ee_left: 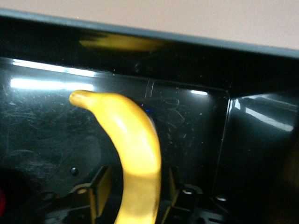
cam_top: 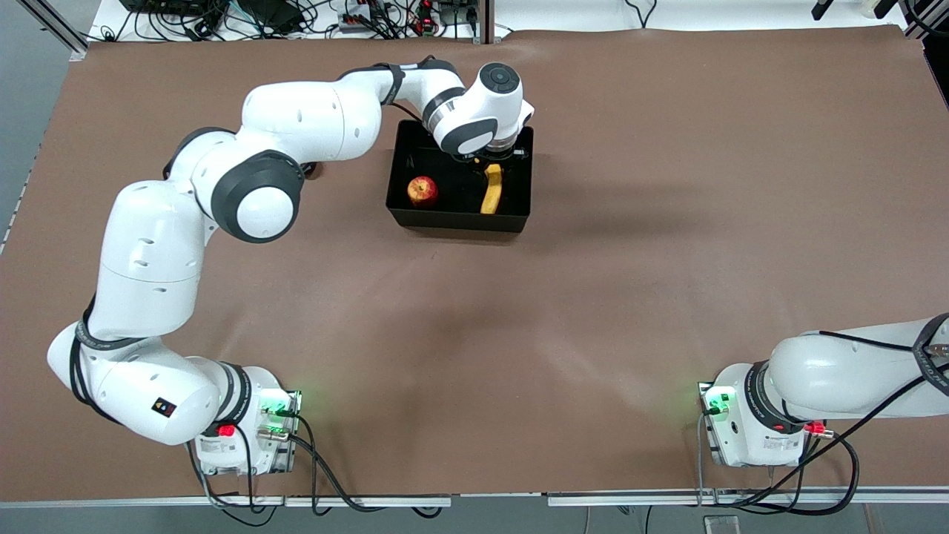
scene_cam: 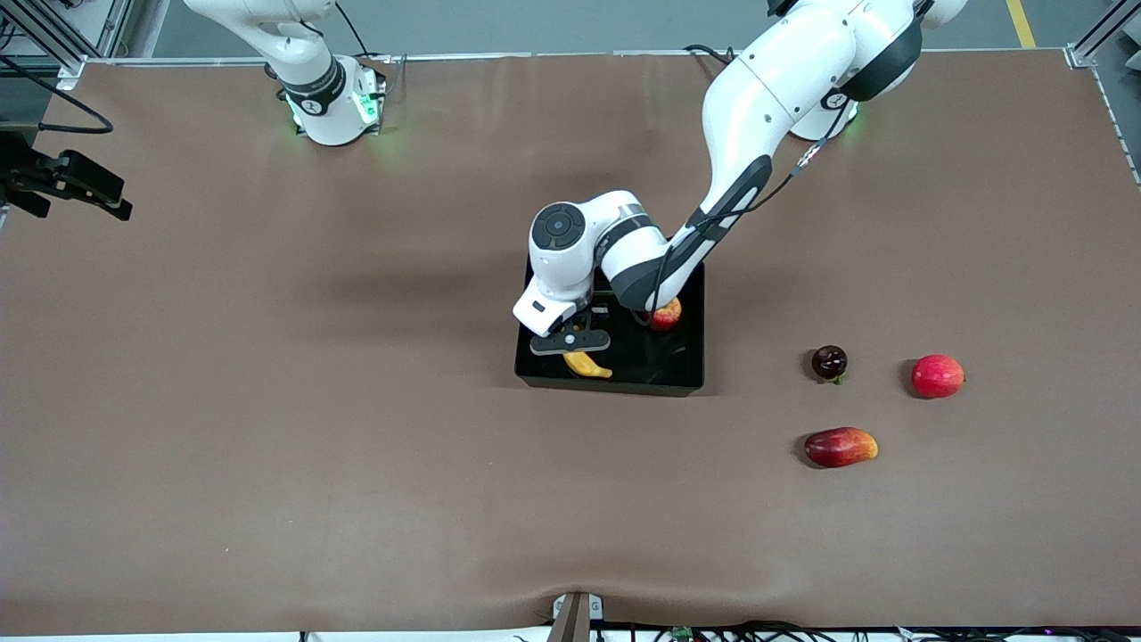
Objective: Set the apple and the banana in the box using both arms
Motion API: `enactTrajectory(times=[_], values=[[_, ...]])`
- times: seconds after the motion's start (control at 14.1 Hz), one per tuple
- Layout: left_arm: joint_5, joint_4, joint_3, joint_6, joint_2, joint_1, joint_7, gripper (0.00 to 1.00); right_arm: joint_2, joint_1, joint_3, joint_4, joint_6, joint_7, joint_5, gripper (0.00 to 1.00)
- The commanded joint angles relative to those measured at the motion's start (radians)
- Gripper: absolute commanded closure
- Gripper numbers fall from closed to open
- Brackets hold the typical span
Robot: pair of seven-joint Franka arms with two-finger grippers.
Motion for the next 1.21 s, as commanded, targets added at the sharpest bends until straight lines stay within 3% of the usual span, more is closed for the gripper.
enactTrajectory(times=[0.0, 0.35, 0.64, 0.85, 1.13], values=[[0.011, 0.005, 0.008, -0.047, -0.066, 0.023, 0.038, 0.0, -0.012, -0.02, 0.019, -0.005, -0.006, 0.0, -0.014, 0.0], [-0.104, 0.0, -0.003, -0.27, -0.324, 0.175, 0.052, 0.0, -0.012, -0.017, 0.019, -0.003, -0.008, 0.0, -0.014, 0.0], [-0.119, -0.012, -0.003, -0.432, -0.485, 0.307, 0.112, 0.0, -0.012, -0.017, 0.019, -0.003, -0.008, 0.0, -0.014, 0.0], [-0.233, -0.014, -0.003, -0.462, -0.569, 0.436, 0.309, 0.0, -0.012, -0.019, 0.019, -0.003, -0.008, 0.0, -0.014, 0.0], [-0.325, -0.026, -0.004, -0.57, -0.664, 0.605, 0.708, 0.0, -0.012, -0.017, 0.019, -0.003, -0.005, 0.0, -0.014, 0.0]])
